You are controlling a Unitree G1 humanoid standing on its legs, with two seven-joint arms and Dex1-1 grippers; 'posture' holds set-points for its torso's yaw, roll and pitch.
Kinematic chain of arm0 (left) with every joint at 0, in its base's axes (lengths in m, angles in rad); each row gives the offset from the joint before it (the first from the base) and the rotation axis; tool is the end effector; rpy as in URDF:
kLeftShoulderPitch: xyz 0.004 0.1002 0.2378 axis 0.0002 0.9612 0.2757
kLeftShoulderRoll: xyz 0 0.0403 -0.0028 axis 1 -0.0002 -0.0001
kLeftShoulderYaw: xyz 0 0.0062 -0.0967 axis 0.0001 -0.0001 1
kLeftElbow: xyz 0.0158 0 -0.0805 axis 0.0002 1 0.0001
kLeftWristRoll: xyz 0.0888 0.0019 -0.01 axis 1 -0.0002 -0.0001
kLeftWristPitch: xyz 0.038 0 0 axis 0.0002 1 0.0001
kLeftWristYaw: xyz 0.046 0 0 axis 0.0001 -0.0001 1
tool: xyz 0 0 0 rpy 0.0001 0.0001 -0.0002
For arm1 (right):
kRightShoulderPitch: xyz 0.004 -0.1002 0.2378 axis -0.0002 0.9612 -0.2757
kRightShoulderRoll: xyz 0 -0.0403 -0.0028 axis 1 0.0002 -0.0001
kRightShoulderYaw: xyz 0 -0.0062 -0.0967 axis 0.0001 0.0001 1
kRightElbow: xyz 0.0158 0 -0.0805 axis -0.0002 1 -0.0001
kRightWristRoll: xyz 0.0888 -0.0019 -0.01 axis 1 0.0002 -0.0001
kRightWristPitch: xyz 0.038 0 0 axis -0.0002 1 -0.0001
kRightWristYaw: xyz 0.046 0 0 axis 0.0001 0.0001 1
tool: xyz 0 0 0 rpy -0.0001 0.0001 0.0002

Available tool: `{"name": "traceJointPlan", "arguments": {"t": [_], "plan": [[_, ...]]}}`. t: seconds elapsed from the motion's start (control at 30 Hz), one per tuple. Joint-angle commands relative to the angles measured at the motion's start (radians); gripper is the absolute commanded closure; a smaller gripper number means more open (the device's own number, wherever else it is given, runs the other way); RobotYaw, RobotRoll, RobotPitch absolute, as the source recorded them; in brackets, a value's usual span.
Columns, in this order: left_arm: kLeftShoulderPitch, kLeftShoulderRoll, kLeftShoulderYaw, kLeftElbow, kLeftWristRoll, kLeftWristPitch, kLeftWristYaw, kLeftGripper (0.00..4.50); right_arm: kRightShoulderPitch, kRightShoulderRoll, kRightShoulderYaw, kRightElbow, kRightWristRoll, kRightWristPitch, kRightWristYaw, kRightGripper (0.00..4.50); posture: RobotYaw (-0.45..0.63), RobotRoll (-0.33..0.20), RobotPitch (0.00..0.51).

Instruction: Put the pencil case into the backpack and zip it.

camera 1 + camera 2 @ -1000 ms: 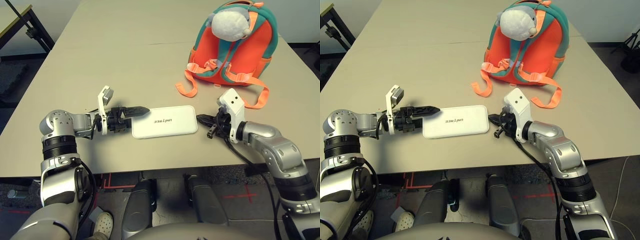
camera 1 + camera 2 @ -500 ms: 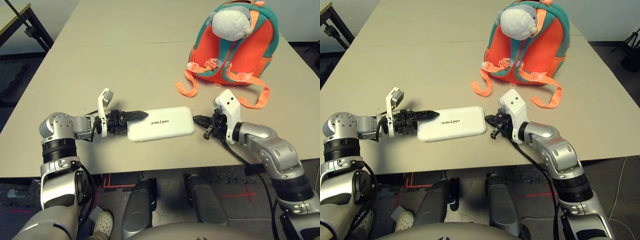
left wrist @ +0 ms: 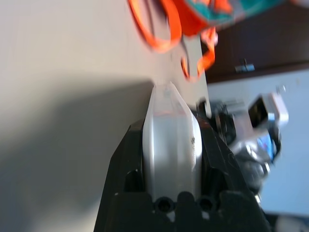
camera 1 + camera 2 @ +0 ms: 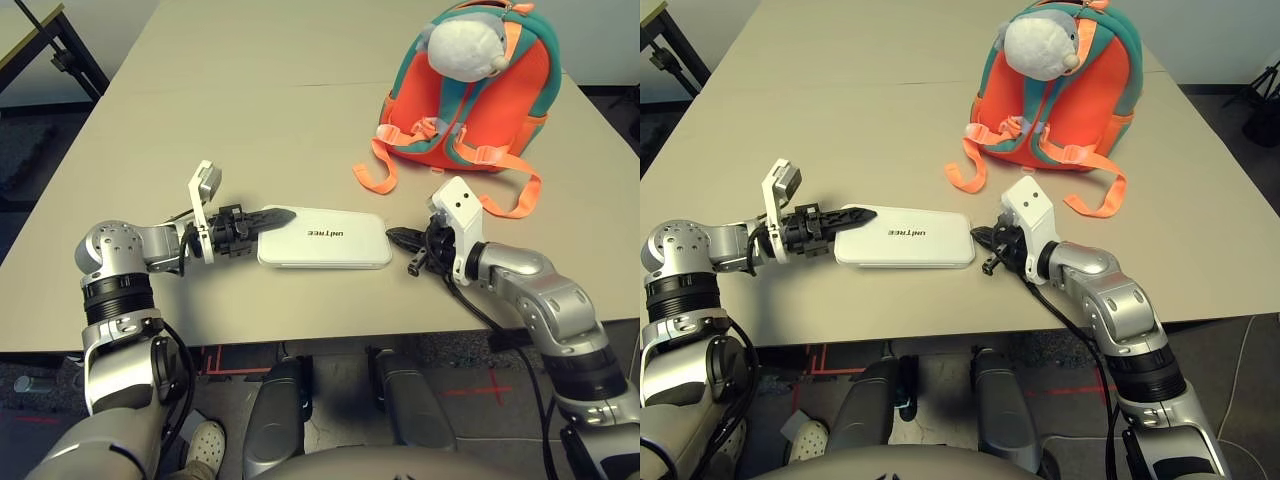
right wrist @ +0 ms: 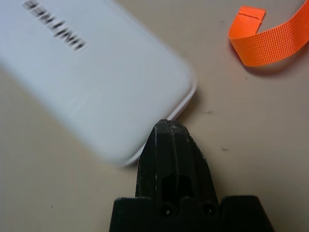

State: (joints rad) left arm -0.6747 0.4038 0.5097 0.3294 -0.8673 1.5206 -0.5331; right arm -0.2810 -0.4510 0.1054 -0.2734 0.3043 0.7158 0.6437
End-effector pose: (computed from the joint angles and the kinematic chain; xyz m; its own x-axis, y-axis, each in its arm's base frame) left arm 0.2666 0.2390 0.1449 0.5406 -0.8259 -0.1600 0.3169 0.3761 -0.8707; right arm 0.2285 -0.1812 0.1274 0.6418 0.7008 -0.3115 -0.7418 0.6703 -0.0202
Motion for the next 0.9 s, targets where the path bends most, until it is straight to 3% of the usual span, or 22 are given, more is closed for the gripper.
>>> {"name": "traceJointPlan", "arguments": {"t": [0.03, 0.17, 0.27, 0.6, 0.73, 0.9], "plan": [[-0.055, -0.008, 0.076, -0.005, -0.004, -0.099, 0.046, 3.23, 0.012, -0.006, 0.017, 0.021, -0.007, -0.002, 0.0, 4.5, -0.16, 0.0, 0.189], [-0.104, -0.016, 0.118, 0.005, -0.016, -0.18, 0.086, 3.23, 0.011, -0.014, 0.001, 0.036, -0.017, -0.008, -0.009, 4.5, -0.16, 0.0, 0.19], [-0.139, -0.017, 0.14, 0.006, -0.028, -0.223, 0.11, 3.23, 0.014, -0.027, -0.02, 0.044, -0.019, -0.014, -0.013, 3.85, -0.16, 0.0, 0.191], [-0.183, 0.008, 0.123, 0.029, 0.004, -0.407, 0.145, 3.23, 0.041, -0.06, -0.273, 0.055, 0.102, 0.032, -0.039, 0.03, -0.16, 0.0, 0.194], [-0.175, 0.018, 0.086, 0.06, 0.058, -0.516, 0.146, 3.23, -0.03, -0.019, -0.485, 0.059, 0.257, 0.122, -0.125, 0.0, -0.17, 0.0, 0.194], [-0.179, 0.021, 0.058, 0.101, 0.102, -0.618, 0.155, 3.23, -0.144, 0.039, -0.577, 0.064, 0.348, 0.16, -0.246, 0.0, -0.19, 0.0, 0.191]]}}
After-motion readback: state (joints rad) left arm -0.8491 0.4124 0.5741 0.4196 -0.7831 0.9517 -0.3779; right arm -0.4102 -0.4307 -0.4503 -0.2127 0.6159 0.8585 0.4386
